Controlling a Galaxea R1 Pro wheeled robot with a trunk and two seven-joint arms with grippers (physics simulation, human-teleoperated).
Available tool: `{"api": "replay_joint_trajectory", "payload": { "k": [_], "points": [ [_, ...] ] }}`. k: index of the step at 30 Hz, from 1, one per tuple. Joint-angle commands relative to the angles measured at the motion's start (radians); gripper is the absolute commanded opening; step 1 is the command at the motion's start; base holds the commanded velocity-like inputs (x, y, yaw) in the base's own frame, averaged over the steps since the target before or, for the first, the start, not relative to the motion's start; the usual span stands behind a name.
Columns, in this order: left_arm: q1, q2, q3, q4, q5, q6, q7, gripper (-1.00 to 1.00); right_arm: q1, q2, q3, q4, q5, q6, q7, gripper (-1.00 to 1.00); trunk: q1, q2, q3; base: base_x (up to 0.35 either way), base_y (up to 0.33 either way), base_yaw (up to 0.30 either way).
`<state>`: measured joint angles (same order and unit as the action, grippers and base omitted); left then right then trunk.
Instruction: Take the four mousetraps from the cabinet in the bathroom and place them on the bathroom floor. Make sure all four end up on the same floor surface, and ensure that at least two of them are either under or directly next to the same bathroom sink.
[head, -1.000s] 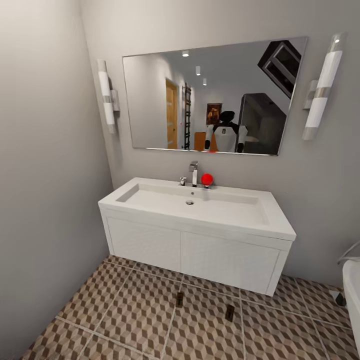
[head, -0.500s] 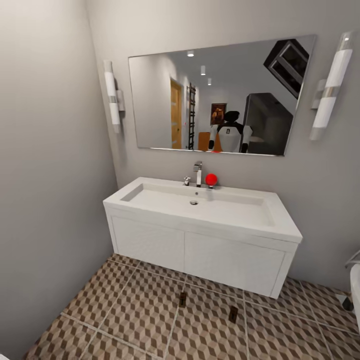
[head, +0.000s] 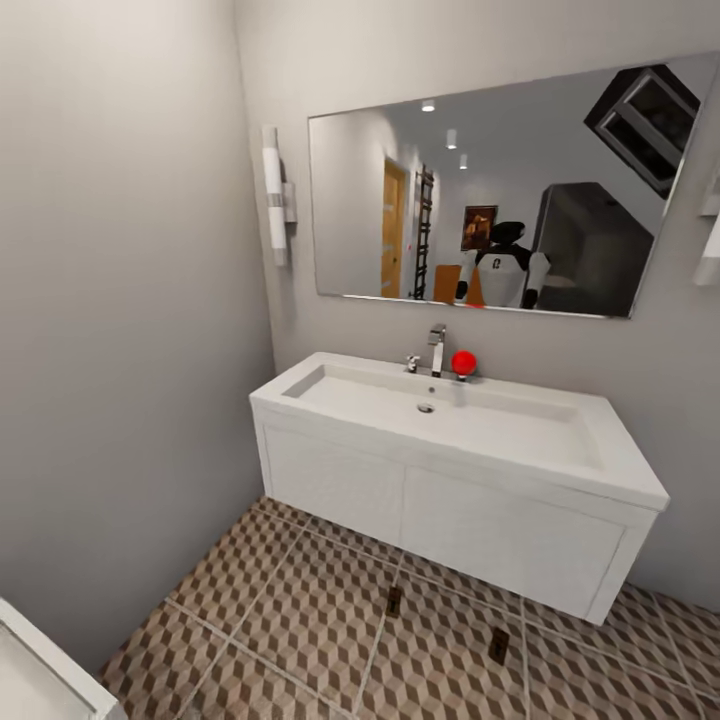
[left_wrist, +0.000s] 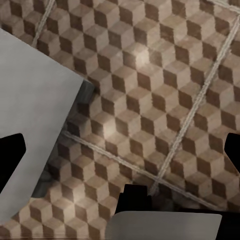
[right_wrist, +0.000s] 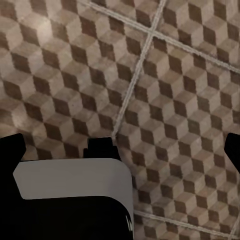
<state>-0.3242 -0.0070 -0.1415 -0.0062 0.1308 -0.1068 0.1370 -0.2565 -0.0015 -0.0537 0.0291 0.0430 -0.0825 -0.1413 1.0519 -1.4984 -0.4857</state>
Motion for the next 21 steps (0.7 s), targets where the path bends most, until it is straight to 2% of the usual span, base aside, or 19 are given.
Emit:
{"api": "replay_joint_trajectory", "payload": {
  "k": [1,21],
  "points": [
    [-0.001,0.0,-0.009,0.001,0.01,-0.004,0.003,1.0,-0.001,0.0,-0.005,0.003,0.005,-0.007,-0.002,1.0,0.0,-0.001,-0.001,0.0,0.0,0.275],
    [-0.001,-0.001,-0.009,0.002,0.01,-0.004,0.003,1.0,-0.001,-0.001,-0.005,0.003,0.006,-0.007,-0.004,1.0,0.0,-0.001,-0.001,0.0,0.0,0.278]
  ]
}}
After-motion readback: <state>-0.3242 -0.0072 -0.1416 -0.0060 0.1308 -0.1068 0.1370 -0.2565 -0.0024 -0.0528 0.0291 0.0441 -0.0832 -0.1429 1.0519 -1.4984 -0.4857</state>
